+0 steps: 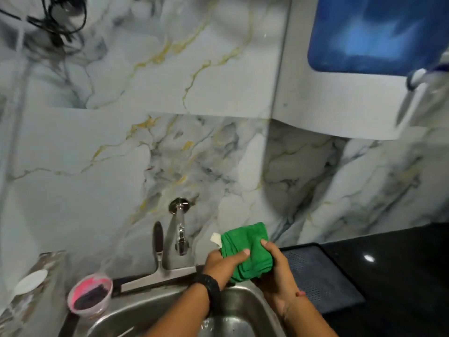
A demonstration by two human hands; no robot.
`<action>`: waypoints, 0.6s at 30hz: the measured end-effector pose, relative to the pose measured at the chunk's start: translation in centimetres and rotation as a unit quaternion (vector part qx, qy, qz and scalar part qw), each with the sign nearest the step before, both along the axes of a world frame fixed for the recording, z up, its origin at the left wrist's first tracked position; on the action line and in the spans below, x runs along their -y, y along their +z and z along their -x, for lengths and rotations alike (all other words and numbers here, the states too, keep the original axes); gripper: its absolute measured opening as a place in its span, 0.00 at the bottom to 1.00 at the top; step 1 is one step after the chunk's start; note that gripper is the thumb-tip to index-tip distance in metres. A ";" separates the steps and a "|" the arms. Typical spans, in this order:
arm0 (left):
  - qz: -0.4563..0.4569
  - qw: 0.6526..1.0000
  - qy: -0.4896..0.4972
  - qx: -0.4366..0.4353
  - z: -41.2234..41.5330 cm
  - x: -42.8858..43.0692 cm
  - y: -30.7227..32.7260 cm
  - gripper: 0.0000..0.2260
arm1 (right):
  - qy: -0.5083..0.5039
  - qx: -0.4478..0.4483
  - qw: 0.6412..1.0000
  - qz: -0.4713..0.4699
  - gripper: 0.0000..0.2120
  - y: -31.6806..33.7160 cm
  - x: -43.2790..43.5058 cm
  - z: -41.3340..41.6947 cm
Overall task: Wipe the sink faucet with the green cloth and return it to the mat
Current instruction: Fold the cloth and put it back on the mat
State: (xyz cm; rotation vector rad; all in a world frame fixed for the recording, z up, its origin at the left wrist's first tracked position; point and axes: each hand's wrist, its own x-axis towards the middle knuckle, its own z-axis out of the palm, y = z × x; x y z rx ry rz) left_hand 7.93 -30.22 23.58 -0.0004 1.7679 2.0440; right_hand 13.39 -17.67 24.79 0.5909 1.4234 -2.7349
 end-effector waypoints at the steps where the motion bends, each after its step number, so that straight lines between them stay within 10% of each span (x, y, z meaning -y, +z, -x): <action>1: -0.012 0.999 0.023 0.026 -0.5 -1.4 -0.8 0.12 | 0.001 0.005 1.000 -0.013 0.23 -0.3 -0.8 -0.5; 18: 0.066 0.990 -0.012 0.121 7.1 -30.8 -22.1 0.13 | -0.148 0.148 0.899 -0.384 0.06 -20.4 -31.1 5.6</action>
